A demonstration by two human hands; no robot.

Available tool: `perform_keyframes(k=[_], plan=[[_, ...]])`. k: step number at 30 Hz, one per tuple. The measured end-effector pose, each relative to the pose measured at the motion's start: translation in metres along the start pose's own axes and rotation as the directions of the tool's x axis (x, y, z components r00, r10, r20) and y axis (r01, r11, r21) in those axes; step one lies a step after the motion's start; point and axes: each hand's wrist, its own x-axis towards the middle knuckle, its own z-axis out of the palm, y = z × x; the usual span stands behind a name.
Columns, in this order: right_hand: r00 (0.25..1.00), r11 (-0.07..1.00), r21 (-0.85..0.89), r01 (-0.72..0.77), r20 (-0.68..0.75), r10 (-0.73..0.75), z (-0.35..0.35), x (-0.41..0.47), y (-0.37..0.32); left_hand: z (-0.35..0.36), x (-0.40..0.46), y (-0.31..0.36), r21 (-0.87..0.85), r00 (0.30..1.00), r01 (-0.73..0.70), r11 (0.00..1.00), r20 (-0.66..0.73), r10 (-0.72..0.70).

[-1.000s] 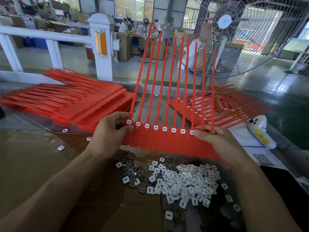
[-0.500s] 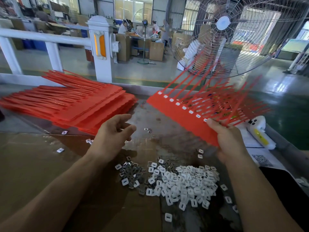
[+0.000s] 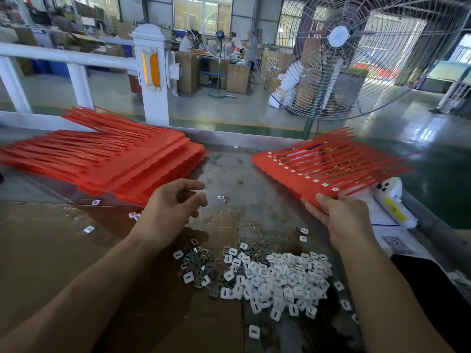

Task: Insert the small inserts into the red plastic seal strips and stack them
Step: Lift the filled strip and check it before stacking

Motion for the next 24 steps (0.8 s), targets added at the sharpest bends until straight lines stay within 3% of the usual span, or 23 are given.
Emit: perform_keyframes(k=[5,13,20,24], plan=[[0.990,0.995,-0.017,-0.096,-0.105,0.093,0.004,0.006,-0.003,0.001,0.000,0.002,-0.012,1.000,0.005,1.000,0.012,-0.005],[0.999,0.999,0.007,-0.053,-0.002,0.053,0.008,-0.001,-0.001,-0.001,-0.001,0.005,-0.037,1.000,0.022,0.999,0.007,-0.021],[0.998,0.975,-0.216,0.051,-0.028,-0.059,0.010,-0.005,0.010,-0.001,-0.003,0.006,-0.019,0.999,0.032,0.999,0.024,-0.032],[0.995,0.985,-0.175,0.004,-0.099,-0.022,0.006,-0.001,0.007,-0.002,-0.003,0.009,-0.029,0.999,0.040,0.999,0.006,-0.040]])
